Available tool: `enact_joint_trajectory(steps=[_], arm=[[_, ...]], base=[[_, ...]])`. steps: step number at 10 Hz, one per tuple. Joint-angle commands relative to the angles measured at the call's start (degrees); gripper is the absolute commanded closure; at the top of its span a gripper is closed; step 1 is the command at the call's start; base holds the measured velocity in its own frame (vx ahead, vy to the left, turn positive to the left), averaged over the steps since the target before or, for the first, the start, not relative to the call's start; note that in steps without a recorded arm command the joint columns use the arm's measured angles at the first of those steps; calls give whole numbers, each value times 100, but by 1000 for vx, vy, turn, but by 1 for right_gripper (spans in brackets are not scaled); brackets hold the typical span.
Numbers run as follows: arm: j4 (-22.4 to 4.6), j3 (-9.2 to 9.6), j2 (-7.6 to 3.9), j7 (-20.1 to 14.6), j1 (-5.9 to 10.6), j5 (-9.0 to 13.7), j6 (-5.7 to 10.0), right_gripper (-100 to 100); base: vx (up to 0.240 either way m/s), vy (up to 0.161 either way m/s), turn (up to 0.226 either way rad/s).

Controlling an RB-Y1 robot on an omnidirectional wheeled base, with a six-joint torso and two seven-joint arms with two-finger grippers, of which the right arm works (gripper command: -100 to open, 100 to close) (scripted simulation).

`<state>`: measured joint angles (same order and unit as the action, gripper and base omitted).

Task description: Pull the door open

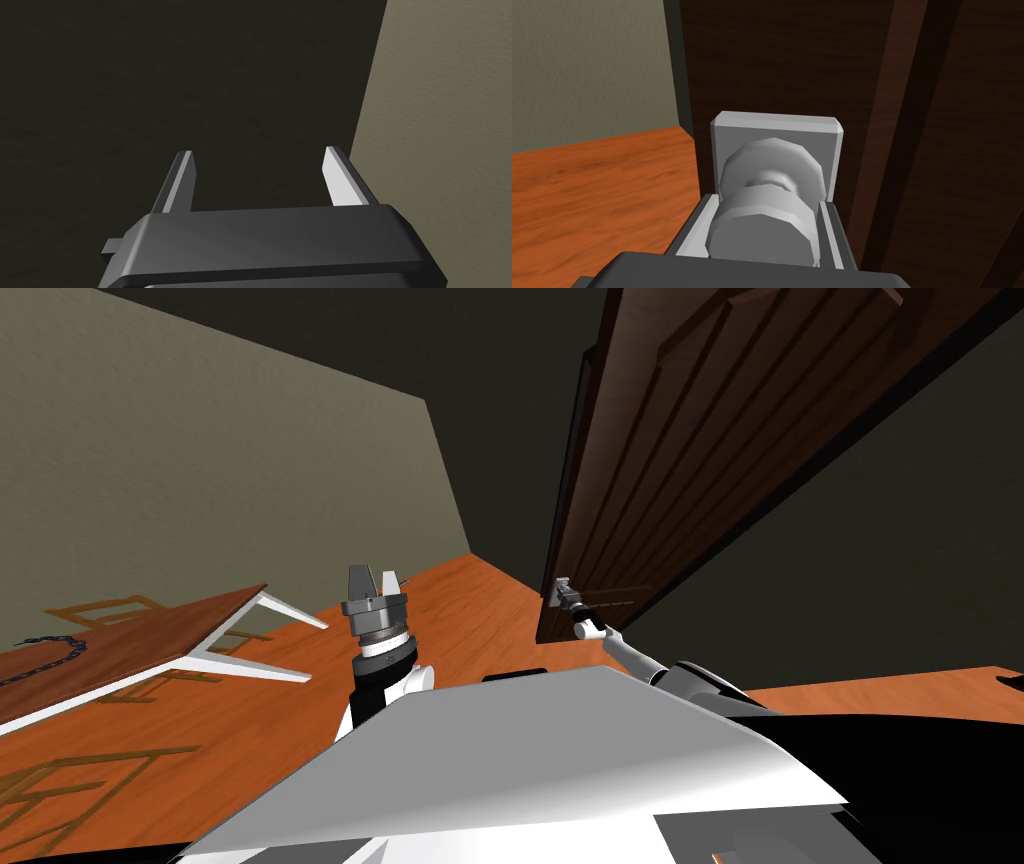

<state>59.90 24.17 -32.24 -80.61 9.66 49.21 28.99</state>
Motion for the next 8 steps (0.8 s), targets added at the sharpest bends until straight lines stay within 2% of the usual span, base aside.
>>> enact_joint_trajectory(steps=[1, 3, 7, 8], arm=[[63, 105, -79, -73, -33, 1, 52, 100], [170, 294, -231, -200, -78, 11, 128, 100], [322, 562, -447, -382, -143, 25, 237, 100], [291, 522, -413, -347, -136, 22, 200, 100]], base=[[-173, -76, 81], [-176, -82, 91], [-178, -82, 73], [-77, -32, 26]])
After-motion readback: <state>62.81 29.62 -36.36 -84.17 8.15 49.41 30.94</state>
